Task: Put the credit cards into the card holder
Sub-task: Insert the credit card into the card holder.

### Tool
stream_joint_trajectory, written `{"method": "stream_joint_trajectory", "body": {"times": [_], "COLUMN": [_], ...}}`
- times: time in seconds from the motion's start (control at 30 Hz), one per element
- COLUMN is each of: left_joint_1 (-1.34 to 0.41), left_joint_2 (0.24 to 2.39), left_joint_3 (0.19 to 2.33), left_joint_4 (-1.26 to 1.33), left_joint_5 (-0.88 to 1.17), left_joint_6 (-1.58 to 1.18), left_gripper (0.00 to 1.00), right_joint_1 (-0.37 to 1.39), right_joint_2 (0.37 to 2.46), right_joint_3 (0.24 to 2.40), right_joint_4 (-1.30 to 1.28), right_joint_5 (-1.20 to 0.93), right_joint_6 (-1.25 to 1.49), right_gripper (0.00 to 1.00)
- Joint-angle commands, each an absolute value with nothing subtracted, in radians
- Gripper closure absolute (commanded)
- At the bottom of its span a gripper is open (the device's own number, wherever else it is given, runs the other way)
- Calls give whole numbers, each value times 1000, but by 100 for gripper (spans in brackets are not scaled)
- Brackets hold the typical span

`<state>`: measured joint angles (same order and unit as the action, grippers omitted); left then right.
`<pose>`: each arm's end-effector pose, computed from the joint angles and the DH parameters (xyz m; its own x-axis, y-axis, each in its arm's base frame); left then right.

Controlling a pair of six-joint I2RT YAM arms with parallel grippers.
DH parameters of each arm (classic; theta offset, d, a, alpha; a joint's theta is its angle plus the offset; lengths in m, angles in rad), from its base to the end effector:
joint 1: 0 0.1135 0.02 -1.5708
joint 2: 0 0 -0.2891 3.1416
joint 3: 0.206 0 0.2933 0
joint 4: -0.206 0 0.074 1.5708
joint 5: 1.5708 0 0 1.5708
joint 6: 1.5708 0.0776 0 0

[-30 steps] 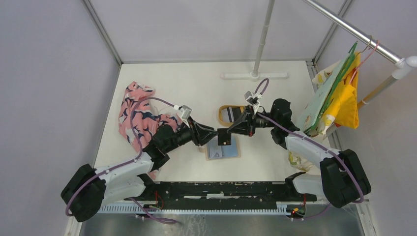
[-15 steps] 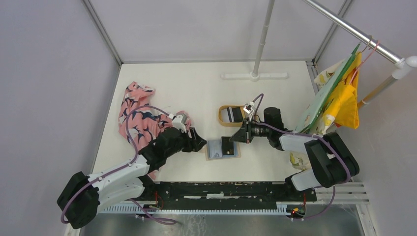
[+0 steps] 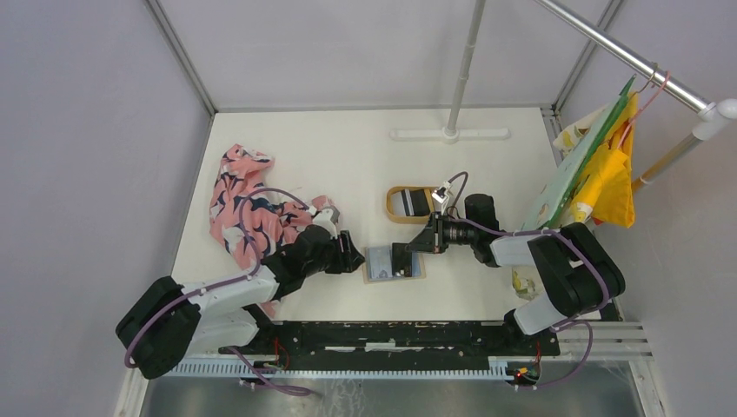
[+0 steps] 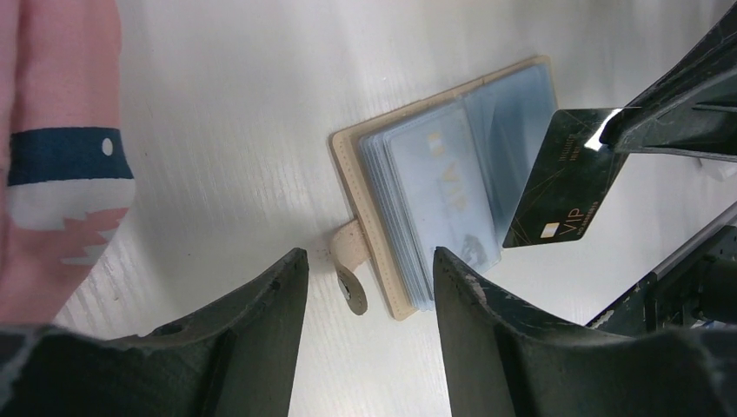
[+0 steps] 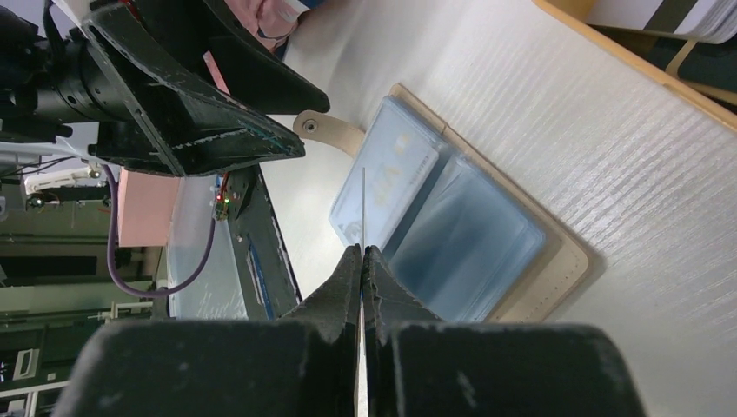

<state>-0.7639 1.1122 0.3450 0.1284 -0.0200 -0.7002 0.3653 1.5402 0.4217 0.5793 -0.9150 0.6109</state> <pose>0.1903 -0.1801 0.1263 -0.7674 -0.1570 -0.6216 0.2426 0.8264 -0.5082 0.2533 0.1627 0.1082 -0.8822 0.0371 -0.4695 -0.4237 0.3727 0.8256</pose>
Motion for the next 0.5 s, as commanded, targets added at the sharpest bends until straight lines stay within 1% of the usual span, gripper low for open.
{"method": "stream_joint_trajectory", "body": {"times": [0.0, 0.47], "left_joint_1": [-774, -812], "left_joint_2": [1138, 1221], "left_joint_3": [362, 413], "left_joint_4": [204, 166], "left_joint_5": [-16, -60], "left_joint_6": [-721, -706], "left_gripper": [39, 39], "right_joint_1": [362, 361], "right_joint_2": [1549, 1592], "right_joint_3": [422, 431], "right_joint_4": [671, 591], "right_joint_5": [-923, -843], "right_joint_6": [658, 605], "right_gripper": [100, 100]}}
